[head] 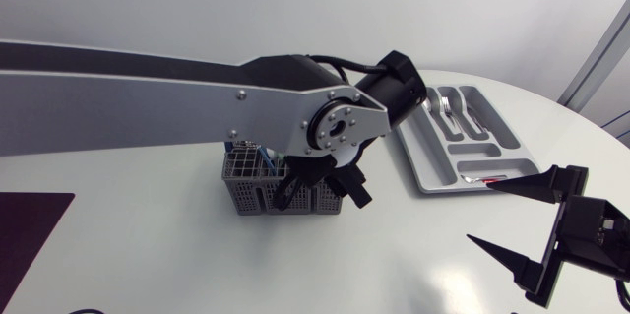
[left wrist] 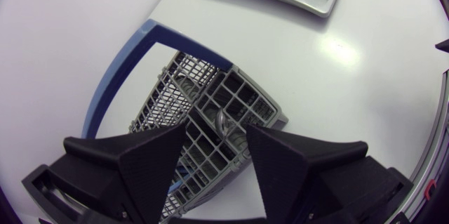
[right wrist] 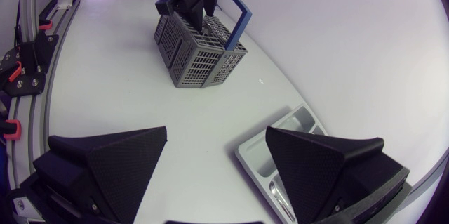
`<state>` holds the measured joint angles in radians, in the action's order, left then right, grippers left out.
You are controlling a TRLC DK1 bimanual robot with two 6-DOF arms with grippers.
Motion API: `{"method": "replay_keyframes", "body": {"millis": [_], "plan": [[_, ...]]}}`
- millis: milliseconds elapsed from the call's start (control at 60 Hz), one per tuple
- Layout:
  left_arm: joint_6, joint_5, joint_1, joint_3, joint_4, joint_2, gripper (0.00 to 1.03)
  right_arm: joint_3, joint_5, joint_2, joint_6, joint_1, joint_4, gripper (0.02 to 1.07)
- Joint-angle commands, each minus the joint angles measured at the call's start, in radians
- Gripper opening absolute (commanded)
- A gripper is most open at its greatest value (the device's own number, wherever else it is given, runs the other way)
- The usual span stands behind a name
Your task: Unload the cutlery basket into the drawer organizer.
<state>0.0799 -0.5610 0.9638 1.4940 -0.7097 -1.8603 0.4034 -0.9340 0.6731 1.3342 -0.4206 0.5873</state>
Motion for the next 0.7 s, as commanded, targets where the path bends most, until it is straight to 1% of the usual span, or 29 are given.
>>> {"method": "replay_keyframes", "body": {"millis": [0,183,417,500,533,683], "plan": [[-0.026,0.001,-0.014,0.031,-0.014,-0.04,0.57,-0.026,0.003,-0.001,-0.013,0.006,-0.011,1.03],[-0.026,0.0,-0.022,0.028,-0.014,-0.045,0.39,-0.026,0.003,-0.001,-0.013,0.008,-0.014,1.03],[-0.026,0.001,-0.027,0.023,-0.007,-0.06,0.25,-0.028,0.003,0.0,-0.015,0.016,-0.012,1.03],[-0.026,0.001,-0.025,0.022,-0.005,-0.062,0.24,-0.028,0.003,0.0,-0.015,0.016,-0.014,1.03],[-0.026,0.001,-0.025,0.022,-0.004,-0.062,0.2,-0.028,0.004,0.0,-0.015,0.016,-0.014,1.03],[-0.022,0.003,-0.025,0.022,0.009,-0.066,0.18,-0.026,0.004,-0.001,-0.015,0.016,-0.012,1.03]]}}
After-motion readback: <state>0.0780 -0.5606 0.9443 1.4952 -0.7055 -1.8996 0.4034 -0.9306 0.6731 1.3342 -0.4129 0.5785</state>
